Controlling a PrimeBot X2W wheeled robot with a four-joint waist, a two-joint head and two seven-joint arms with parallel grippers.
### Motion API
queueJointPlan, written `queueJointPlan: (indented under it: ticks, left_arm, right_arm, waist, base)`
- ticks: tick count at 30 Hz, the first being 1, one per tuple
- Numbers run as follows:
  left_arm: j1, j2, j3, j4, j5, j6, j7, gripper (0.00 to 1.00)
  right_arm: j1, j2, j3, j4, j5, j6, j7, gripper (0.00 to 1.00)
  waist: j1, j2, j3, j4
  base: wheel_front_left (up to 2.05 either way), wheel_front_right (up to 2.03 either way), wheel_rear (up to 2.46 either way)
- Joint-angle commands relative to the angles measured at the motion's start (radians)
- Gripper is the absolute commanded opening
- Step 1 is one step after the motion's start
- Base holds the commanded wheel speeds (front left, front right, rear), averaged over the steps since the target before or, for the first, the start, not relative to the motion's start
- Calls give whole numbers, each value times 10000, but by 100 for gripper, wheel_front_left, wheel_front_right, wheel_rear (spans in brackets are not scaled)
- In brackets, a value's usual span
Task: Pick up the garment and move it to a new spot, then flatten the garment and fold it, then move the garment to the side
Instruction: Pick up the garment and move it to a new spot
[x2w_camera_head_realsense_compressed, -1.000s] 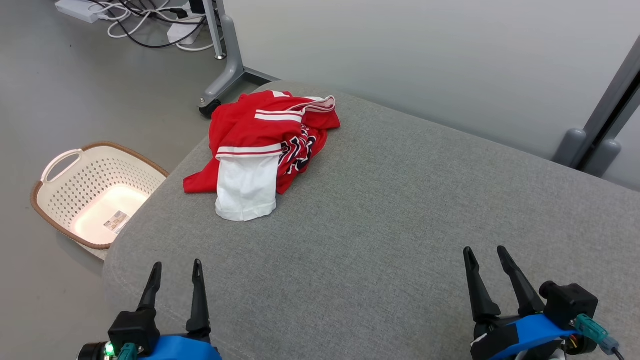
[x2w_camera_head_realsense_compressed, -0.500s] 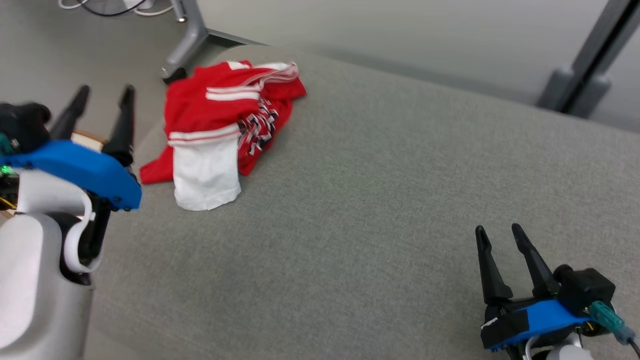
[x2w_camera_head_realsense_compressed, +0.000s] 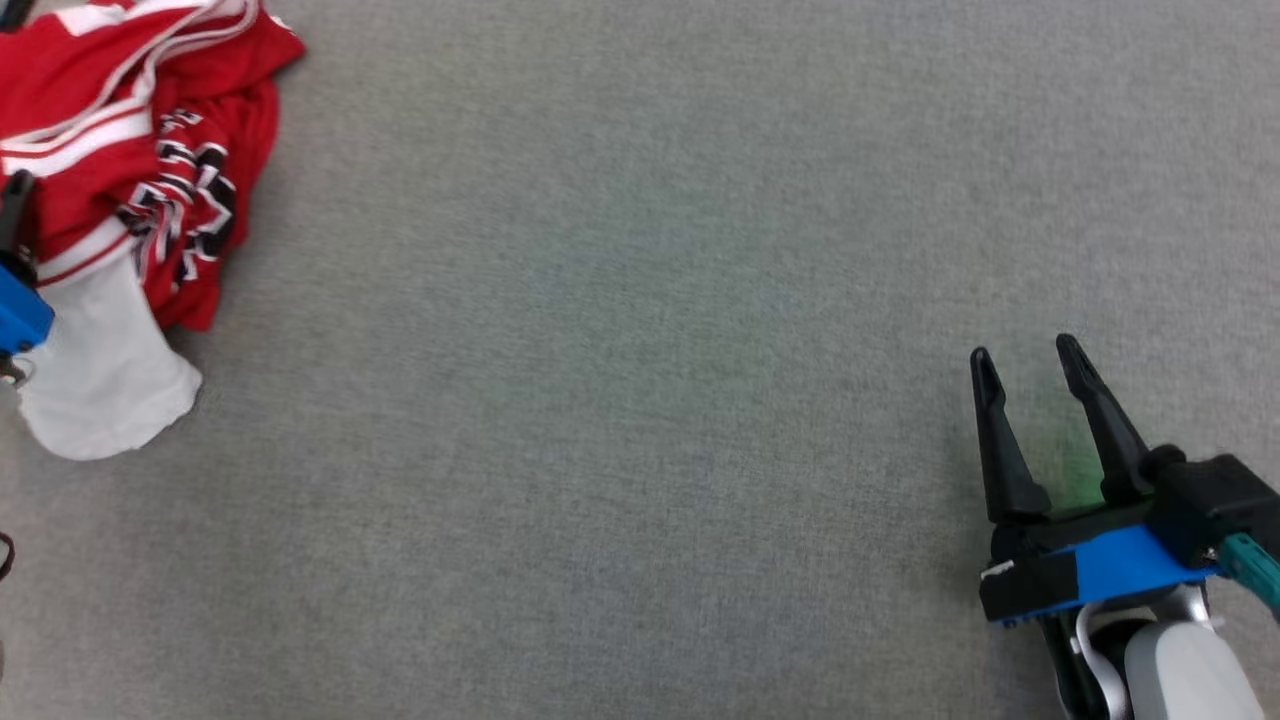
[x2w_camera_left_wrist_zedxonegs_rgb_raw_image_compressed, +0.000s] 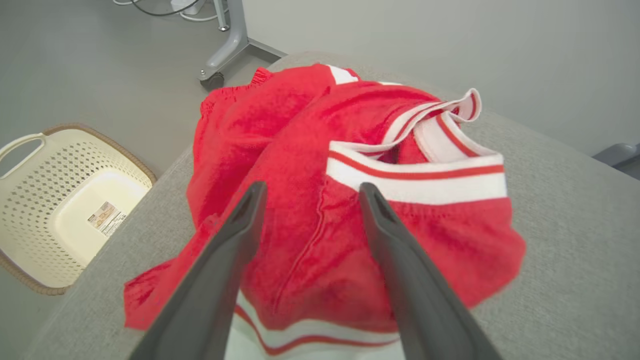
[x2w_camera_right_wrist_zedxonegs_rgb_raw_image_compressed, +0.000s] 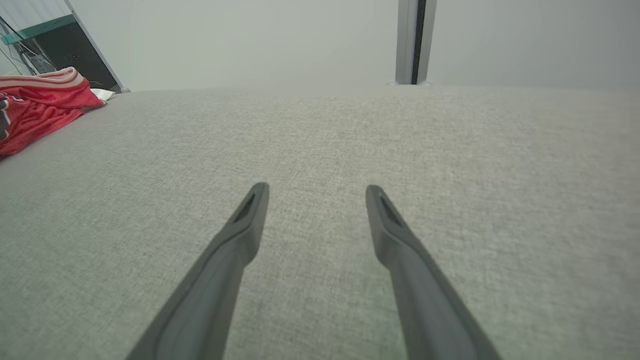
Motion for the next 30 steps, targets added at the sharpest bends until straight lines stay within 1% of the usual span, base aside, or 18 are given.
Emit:
queueJointPlan:
  ticks: [1,4,7,8,9,11,15,19,23,25,27,28,30]
  left_arm:
    - [-230,22,89,117,-118,41,47,100]
    - [-48,143,205,544,-224,238,350,100]
    - [208,15,176,934,-517,489,1296,100]
    - [255,2,119,965,-573,517,1627,44]
    - [300,11,99,938,-640,534,1846,0]
    - [409,40,22,774,-650,536,2108,0]
    - [370,384,124,150,-432,643,1700,0]
    - [132,570,162,-577,-279,487,1223,0]
    - [-308,623,-68,-1661,-165,389,1209,0]
    - [-568,664,-232,-2207,-106,267,1271,0]
    - [-898,503,-395,-2737,-225,136,1336,0]
    - [-1224,350,-651,-3281,-269,4,1511,0]
    - [-1551,182,-935,-3774,-343,-106,1695,0]
  right_arm:
    - [-173,-46,-33,-117,-64,5,26,100]
    - [-166,-45,-80,-290,19,5,16,100]
    - [-229,-45,-9,-286,114,5,-68,100]
    - [-238,-45,-10,-276,141,5,-100,100]
    - [-247,-45,13,-238,205,5,-125,100]
    - [-238,-45,15,-155,272,5,-211,100]
    - [-197,-43,38,126,445,5,-397,100]
    - [-75,-43,80,500,660,5,-601,100]
    - [58,-47,90,886,779,5,-819,100]
    - [165,-42,95,1085,850,5,-874,100]
    - [290,-48,105,1243,805,5,-911,100]
    - [417,-48,50,1345,769,3,-937,100]
    - [552,-43,-22,1416,773,5,-951,100]
  waist:
    - [-3,0,150,-118]
    - [-3,0,438,-423]
    - [-3,0,532,-673]
    - [-3,0,518,-719]
    - [-3,0,478,-770]
    - [-3,0,335,-839]
    - [-3,0,-200,-915]
    - [-3,0,-1016,-923]
    - [-3,0,-1905,-963]
    - [-3,0,-2331,-1023]
    - [-3,0,-2757,-1127]
    - [-3,0,-3086,-1245]
    - [-3,0,-3368,-1387]
  base:
    - [0,0,0]
    - [0,0,0]
    - [0,0,0]
    - [0,0,0]
    - [0,0,0]
    - [0,0,0]
    - [0,0,0]
    - [0,0,0]
    - [0,0,0]
    - [0,0,0]
    - [0,0,0]
    - [0,0,0]
    - [0,0,0]
